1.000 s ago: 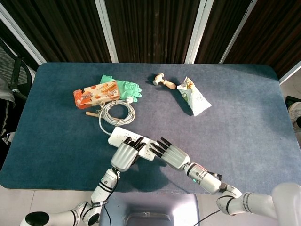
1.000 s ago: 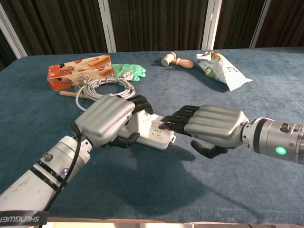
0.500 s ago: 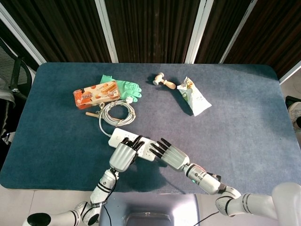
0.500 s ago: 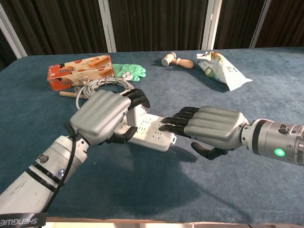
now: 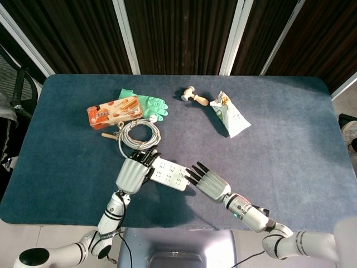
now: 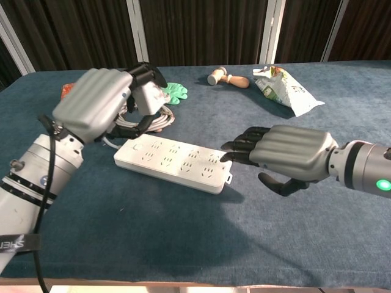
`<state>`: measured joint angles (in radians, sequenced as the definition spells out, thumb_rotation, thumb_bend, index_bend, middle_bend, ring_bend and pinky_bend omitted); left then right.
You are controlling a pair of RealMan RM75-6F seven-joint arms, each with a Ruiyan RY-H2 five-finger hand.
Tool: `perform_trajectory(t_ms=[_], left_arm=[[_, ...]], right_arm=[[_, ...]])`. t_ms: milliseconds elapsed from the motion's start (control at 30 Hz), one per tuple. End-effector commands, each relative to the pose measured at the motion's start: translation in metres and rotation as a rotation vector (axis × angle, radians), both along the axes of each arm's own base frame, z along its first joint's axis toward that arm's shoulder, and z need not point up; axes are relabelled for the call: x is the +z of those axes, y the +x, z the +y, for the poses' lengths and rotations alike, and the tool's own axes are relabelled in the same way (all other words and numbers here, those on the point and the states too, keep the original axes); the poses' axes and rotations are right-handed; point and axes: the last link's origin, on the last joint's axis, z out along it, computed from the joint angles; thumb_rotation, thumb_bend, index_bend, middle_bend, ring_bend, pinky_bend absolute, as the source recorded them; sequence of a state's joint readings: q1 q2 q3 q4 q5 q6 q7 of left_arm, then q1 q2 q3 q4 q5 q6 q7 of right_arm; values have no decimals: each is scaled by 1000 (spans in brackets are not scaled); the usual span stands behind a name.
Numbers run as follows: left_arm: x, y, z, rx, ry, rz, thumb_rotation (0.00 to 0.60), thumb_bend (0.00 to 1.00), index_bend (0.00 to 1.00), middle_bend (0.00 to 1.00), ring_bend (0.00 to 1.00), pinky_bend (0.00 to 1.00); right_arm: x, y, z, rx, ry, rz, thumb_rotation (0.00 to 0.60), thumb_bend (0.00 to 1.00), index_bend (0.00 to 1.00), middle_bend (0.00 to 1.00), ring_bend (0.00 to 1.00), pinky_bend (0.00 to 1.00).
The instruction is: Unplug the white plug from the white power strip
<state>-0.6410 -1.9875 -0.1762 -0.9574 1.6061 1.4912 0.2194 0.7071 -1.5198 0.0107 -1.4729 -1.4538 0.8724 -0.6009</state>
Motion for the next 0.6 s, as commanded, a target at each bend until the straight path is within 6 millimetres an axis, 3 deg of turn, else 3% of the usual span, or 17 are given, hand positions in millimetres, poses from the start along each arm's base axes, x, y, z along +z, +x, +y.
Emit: perform_trajectory(t_ms=[33,200,367,467,600], left_arm=[[30,-29,8,103,6,-39,600,770,681,772,576,438],[53,-73,5,231,12,9,600,770,679,772,575,434],[60,-113,-1,384,-70,35,600,763,662,761,574,396],[56,-128,-6,486,-200,7,600,755,637,742,564,363],[47,-133,-7,561,-324,-40,600,715,583,688,521,320]], right_arm=[[28,2,-1,-4,-44,-56,600,819,0,0,0,8],[71,1,-2,-24,-108,-130,600,819,0,0,0,8],[110,-6,6,-49,-154,-197,600,814,0,0,0,8],[128,-9,12,-55,-168,-234,600,809,0,0,0,8],[137,-13,16,-62,-168,-239,600,807,0,0,0,8]])
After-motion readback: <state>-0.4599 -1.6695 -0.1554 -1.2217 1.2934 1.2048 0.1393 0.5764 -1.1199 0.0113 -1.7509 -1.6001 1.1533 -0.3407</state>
